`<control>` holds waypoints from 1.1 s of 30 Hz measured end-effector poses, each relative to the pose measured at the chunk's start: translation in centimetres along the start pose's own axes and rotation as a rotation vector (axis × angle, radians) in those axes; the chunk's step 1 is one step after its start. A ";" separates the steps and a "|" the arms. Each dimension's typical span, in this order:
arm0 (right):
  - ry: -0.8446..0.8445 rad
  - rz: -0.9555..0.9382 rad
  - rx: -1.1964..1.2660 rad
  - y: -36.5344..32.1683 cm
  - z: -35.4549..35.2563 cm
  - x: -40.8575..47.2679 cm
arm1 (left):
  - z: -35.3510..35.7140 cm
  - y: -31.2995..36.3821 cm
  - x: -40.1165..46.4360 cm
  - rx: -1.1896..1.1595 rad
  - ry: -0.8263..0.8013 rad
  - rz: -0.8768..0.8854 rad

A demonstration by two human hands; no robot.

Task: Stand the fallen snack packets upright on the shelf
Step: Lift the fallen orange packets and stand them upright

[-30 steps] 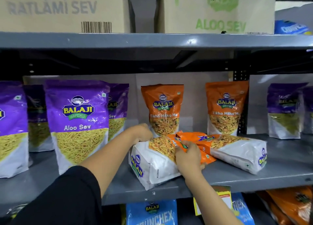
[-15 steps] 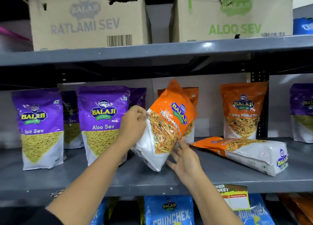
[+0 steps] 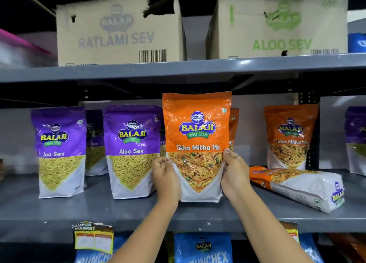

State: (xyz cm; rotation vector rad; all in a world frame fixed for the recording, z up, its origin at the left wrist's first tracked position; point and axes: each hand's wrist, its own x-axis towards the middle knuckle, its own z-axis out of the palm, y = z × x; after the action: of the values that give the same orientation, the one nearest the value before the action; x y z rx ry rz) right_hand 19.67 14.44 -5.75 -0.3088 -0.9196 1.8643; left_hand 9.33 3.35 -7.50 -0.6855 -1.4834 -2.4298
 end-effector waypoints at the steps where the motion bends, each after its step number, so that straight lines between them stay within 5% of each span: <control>1: 0.002 -0.002 -0.015 -0.1 -0.1 0.3 | 0.2 -0.1 0.1 0.016 0.004 -0.018; 10: 0.094 -0.011 -0.133 0.1 -1.4 3.0 | 3.4 -1.2 -0.4 0.068 0.018 -0.332; 20: 0.048 0.015 -0.207 0.3 -2.4 3.6 | 4.9 -2.0 -0.5 0.091 0.075 -0.328; 24: -0.020 -0.008 -0.600 -2.9 -3.3 4.7 | 5.2 -2.2 -1.6 0.125 0.100 -0.140; 29: -0.102 -0.167 -1.237 -11.9 -5.9 6.9 | 6.9 -0.7 -6.0 0.053 -0.036 0.524; 31: -0.041 -0.214 -1.498 -14.7 -8.2 8.3 | 8.7 0.1 -8.5 0.006 -0.212 0.536; 33: 0.008 -0.161 -1.695 -16.0 -11.4 9.7 | 11.3 -0.2 -10.4 0.019 -0.369 0.364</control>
State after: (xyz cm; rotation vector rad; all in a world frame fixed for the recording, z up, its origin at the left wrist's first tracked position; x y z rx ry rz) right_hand 32.33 31.47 -0.33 -1.1534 -2.2274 0.5000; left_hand 21.41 12.73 -8.41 -1.3285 -1.3473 -2.0867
